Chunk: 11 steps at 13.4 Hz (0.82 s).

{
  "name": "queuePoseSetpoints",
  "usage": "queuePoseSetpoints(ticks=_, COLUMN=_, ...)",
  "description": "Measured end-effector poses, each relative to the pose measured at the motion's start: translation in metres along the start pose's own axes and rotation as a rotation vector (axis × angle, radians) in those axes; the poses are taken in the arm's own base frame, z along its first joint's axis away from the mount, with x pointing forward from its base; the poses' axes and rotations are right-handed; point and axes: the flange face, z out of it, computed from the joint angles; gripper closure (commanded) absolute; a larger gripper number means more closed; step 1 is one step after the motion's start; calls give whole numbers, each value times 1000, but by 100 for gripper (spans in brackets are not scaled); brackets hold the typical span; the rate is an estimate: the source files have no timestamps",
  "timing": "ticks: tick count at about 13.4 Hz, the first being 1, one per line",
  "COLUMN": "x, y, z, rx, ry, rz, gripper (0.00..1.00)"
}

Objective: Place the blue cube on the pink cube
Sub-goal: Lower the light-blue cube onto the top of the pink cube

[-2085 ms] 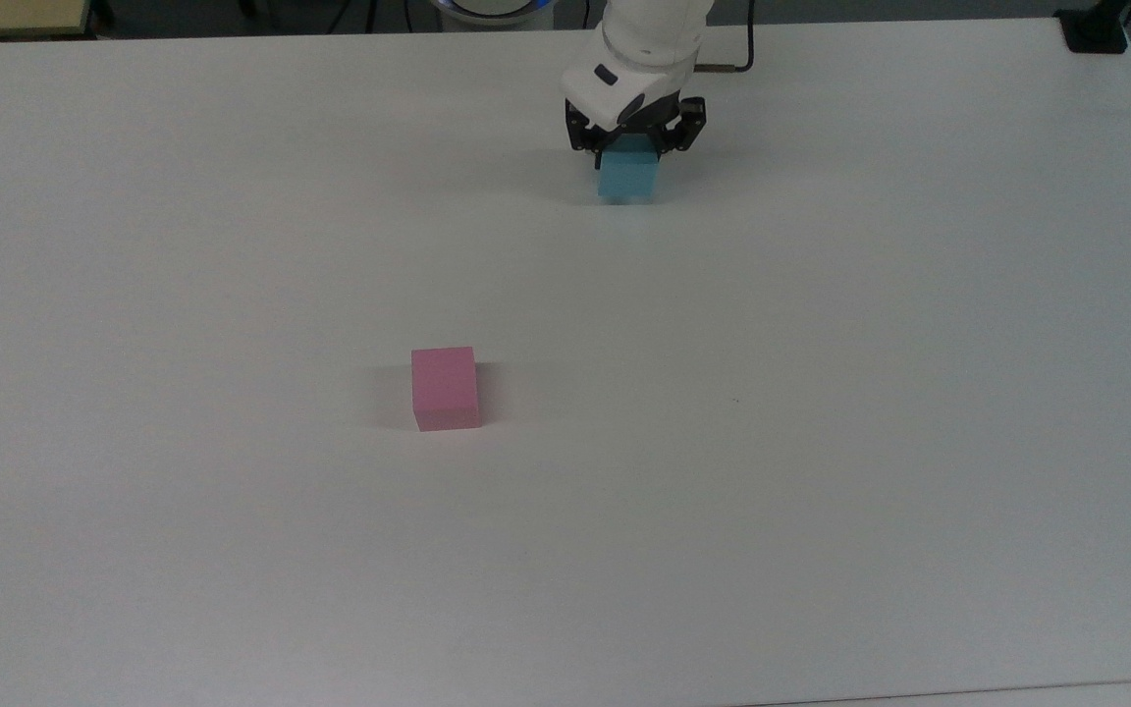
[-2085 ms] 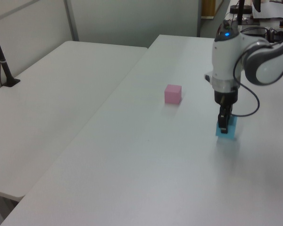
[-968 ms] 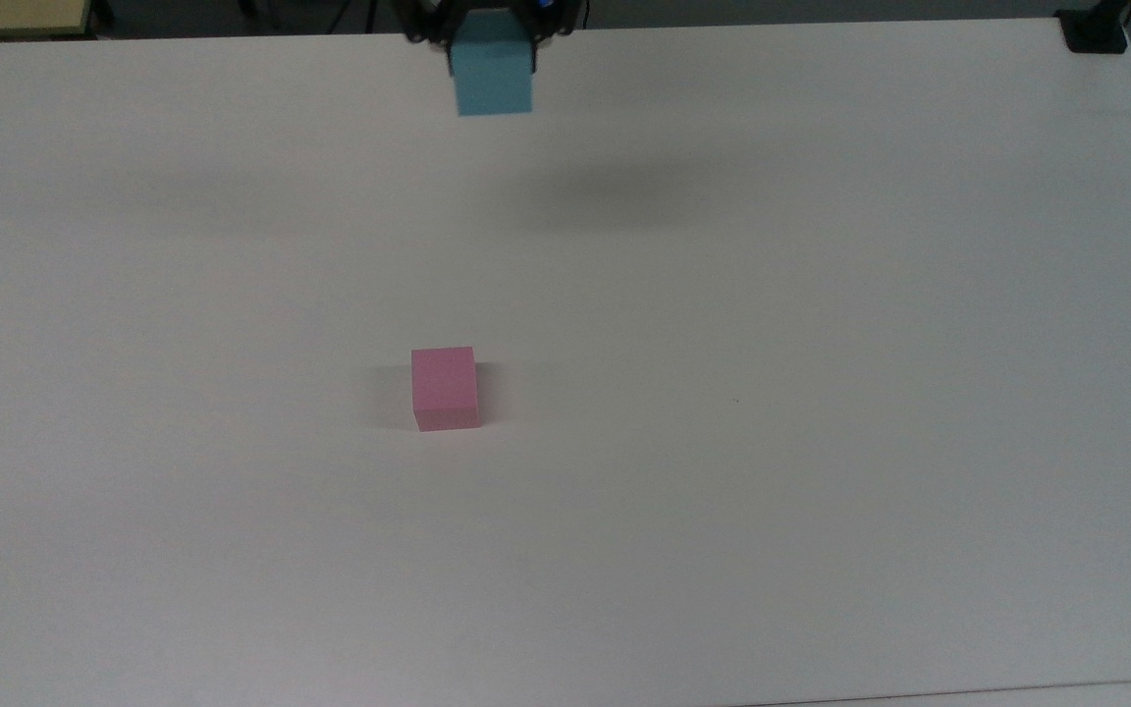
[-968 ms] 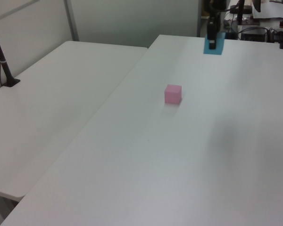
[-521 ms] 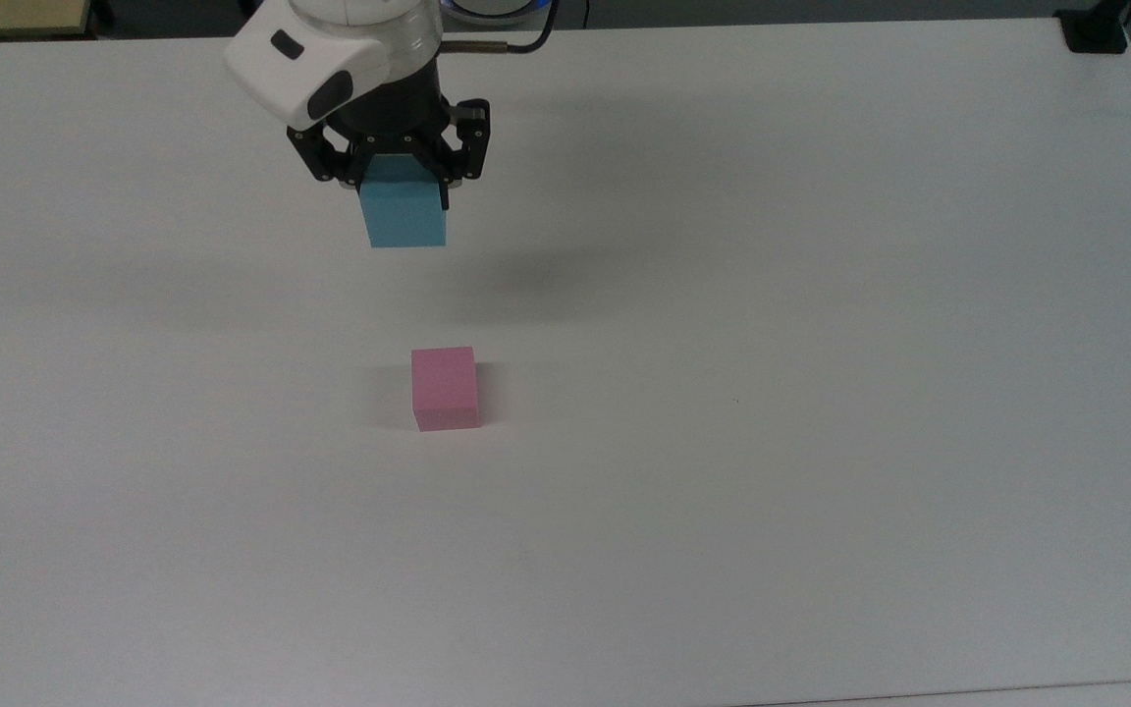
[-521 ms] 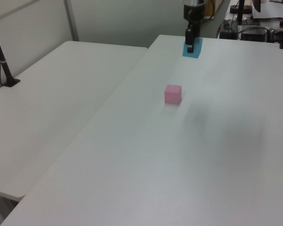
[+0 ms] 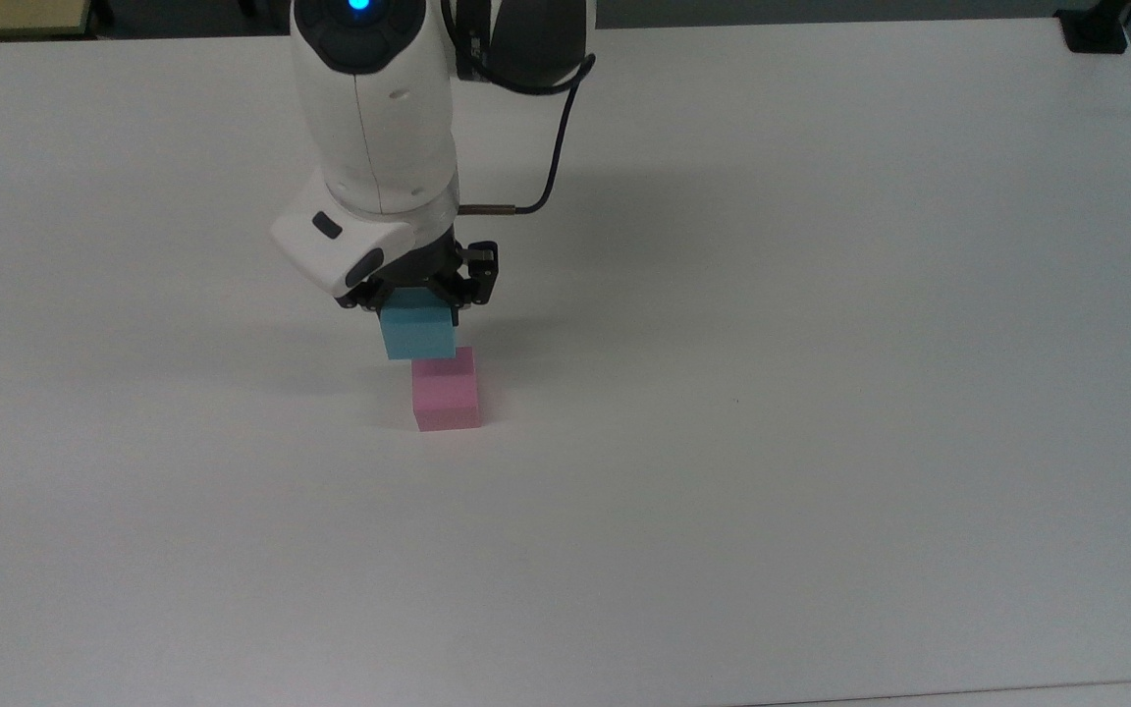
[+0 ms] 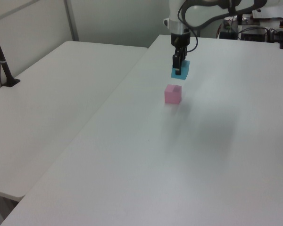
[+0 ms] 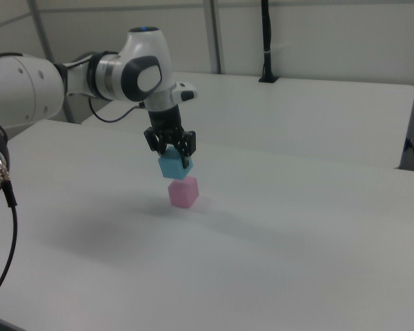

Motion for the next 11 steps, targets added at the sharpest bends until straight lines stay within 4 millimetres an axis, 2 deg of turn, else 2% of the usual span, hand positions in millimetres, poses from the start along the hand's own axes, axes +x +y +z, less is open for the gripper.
queuePoseSetpoints(ticks=5, x=12, y=-16, z=34, rx=4, ry=3, rz=-2, gripper=70)
queuePoseSetpoints(ticks=11, x=21, y=-21, z=46, rx=6, ry=9, rz=28, gripper=67)
